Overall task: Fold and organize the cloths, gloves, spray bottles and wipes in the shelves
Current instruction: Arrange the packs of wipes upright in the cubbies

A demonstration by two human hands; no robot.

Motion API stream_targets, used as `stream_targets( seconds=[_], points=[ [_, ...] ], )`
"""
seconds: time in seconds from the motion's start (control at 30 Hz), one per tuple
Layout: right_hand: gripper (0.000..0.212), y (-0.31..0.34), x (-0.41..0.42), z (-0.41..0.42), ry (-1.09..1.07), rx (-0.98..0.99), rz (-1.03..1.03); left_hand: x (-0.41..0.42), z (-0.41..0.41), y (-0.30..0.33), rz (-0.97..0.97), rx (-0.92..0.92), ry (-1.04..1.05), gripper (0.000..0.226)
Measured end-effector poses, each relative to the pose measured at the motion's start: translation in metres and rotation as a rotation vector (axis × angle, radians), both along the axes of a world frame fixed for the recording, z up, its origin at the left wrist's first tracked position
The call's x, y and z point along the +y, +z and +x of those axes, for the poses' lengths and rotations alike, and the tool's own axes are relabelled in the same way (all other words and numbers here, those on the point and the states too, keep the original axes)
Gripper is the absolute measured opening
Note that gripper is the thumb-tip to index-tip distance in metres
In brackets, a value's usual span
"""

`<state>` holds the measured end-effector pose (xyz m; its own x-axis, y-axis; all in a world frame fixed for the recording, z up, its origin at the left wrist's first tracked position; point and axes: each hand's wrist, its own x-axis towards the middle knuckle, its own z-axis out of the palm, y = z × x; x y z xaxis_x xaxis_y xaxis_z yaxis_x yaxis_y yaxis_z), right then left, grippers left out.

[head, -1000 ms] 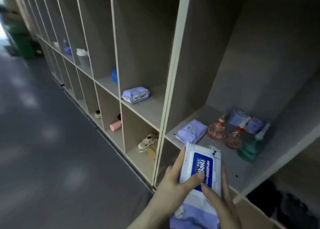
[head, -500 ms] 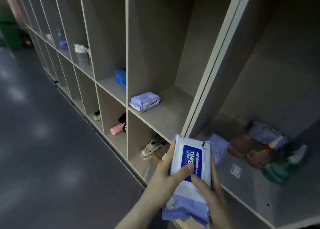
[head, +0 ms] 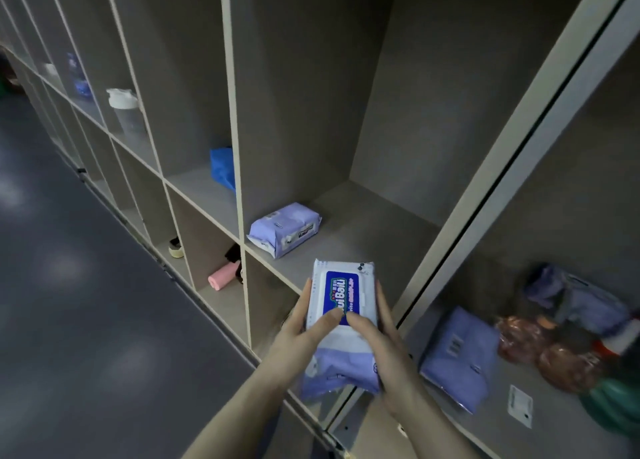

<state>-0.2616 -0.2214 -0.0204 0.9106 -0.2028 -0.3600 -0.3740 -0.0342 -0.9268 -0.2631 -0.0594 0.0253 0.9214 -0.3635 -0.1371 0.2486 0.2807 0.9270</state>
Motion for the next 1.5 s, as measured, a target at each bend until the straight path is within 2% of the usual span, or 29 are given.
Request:
stream_targets(
  seconds=[0.17, 0.3, 0.4, 0.47, 0.53, 0.57, 0.67, 0.7, 0.8, 0.9, 0.97, 1.07, 1.17, 1.23, 1.27, 1.33, 1.37, 1.4, 1.43, 1.47, 1.5],
  points=[
    [0.075, -0.029, -0.006, 0.072, -0.103, -0.013, -0.078, 0.005, 0.083, -0.004, 0.086, -0.021, -0.094, 0.042],
    [0.072, -0.026, 0.014, 0.121, -0.183, -0.020, -0.050, 0.014, 0.143, -0.013, 0.093, 0.046, -0.183, 0.041],
    [0.073, -0.021, 0.033, 0.151, -0.292, -0.043, -0.047, 0.028, 0.191, -0.026, 0.262, -0.033, -0.267, 0.040],
    [0.075, -0.015, 0.047, 0.166, -0.364, -0.063, -0.073, 0.037, 0.219, -0.035, 0.376, -0.087, -0.345, 0.029],
    [0.072, -0.010, 0.058, 0.179, -0.416, -0.048, -0.155, 0.043, 0.243, -0.040, 0.482, -0.122, -0.397, 0.013],
    [0.071, -0.010, 0.061, 0.186, -0.434, -0.017, -0.227, 0.046, 0.254, -0.042, 0.545, -0.146, -0.398, 0.013],
    [0.075, -0.026, 0.064, 0.199, -0.377, 0.123, -0.483, 0.049, 0.289, -0.059, 0.806, -0.368, -0.359, 0.019],
    [0.077, -0.035, 0.065, 0.201, -0.338, 0.157, -0.511, 0.049, 0.300, -0.065, 0.877, -0.424, -0.334, 0.024],
    [0.085, -0.050, 0.069, 0.207, -0.260, 0.220, -0.466, 0.041, 0.323, -0.076, 1.116, -0.623, -0.294, 0.032],
    [0.090, -0.048, 0.070, 0.214, -0.217, 0.275, -0.479, 0.033, 0.331, -0.073, 1.331, -0.859, -0.142, 0.049],
    [0.090, -0.046, 0.070, 0.216, -0.191, 0.298, -0.477, 0.032, 0.337, -0.080, 1.444, -0.809, -0.216, 0.058],
    [0.089, -0.046, 0.065, 0.213, -0.200, 0.283, -0.499, 0.035, 0.344, -0.095, 1.590, -0.608, -0.403, 0.093],
    [0.088, -0.043, 0.062, 0.209, -0.202, 0.288, -0.478, 0.033, 0.348, -0.097, 1.601, -0.571, -0.429, 0.102],
    [0.088, -0.044, 0.061, 0.207, -0.194, 0.278, -0.483, 0.034, 0.358, -0.097, 1.487, -0.505, -0.420, 0.103],
    [0.088, -0.044, 0.061, 0.207, -0.196, 0.271, -0.483, 0.037, 0.363, -0.099, 1.316, -0.404, -0.416, 0.104],
    [0.087, -0.046, 0.060, 0.207, -0.193, 0.252, -0.478, 0.045, 0.373, -0.100, 0.765, -0.076, -0.431, 0.100],
    [0.087, -0.047, 0.059, 0.206, -0.192, 0.245, -0.467, 0.050, 0.374, -0.101, 0.565, 0.070, -0.441, 0.089],
    [0.087, -0.047, 0.059, 0.206, -0.191, 0.246, -0.457, 0.053, 0.375, -0.103, 0.467, 0.130, -0.424, 0.079],
    [0.087, -0.047, 0.058, 0.206, -0.189, 0.252, -0.448, 0.054, 0.376, -0.101, 0.490, 0.118, -0.427, 0.080],
    [0.087, -0.046, 0.058, 0.206, -0.186, 0.256, -0.445, 0.055, 0.375, -0.095, 0.636, 0.017, -0.448, 0.092],
    [0.087, -0.046, 0.058, 0.207, -0.182, 0.260, -0.451, 0.055, 0.374, -0.091, 0.850, -0.190, -0.463, 0.098]
  ],
)
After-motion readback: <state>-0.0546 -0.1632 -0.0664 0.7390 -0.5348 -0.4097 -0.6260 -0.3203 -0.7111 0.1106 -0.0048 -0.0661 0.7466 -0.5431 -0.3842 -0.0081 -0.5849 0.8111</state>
